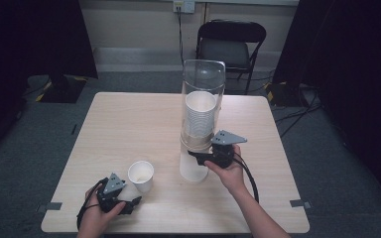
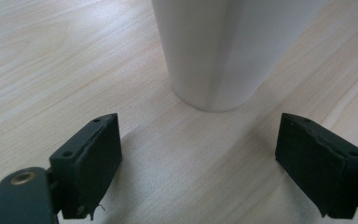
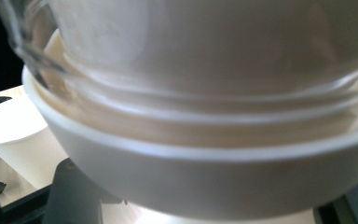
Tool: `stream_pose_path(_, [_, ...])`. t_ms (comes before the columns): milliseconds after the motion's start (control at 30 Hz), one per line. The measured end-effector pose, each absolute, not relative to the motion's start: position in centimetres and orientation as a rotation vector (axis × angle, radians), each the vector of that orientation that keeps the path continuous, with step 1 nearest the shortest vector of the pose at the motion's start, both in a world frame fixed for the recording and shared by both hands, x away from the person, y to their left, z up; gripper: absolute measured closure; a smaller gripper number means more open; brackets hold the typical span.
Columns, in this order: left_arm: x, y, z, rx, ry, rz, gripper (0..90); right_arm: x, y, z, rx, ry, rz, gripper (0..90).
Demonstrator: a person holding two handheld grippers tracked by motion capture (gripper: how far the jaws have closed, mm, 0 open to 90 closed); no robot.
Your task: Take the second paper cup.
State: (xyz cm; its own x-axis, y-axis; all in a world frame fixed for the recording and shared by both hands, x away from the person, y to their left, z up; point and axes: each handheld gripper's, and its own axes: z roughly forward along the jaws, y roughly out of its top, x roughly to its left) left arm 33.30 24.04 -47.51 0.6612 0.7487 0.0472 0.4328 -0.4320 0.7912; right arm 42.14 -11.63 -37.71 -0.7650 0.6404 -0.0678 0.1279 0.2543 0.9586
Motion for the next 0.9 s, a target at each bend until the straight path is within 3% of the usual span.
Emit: stream_pose_path(900, [33.3,24.0,-47.5,2.086,0.911,0.510,13.9,41.8,-11.7,-39.0,0.670,2.052,1.528,36.6])
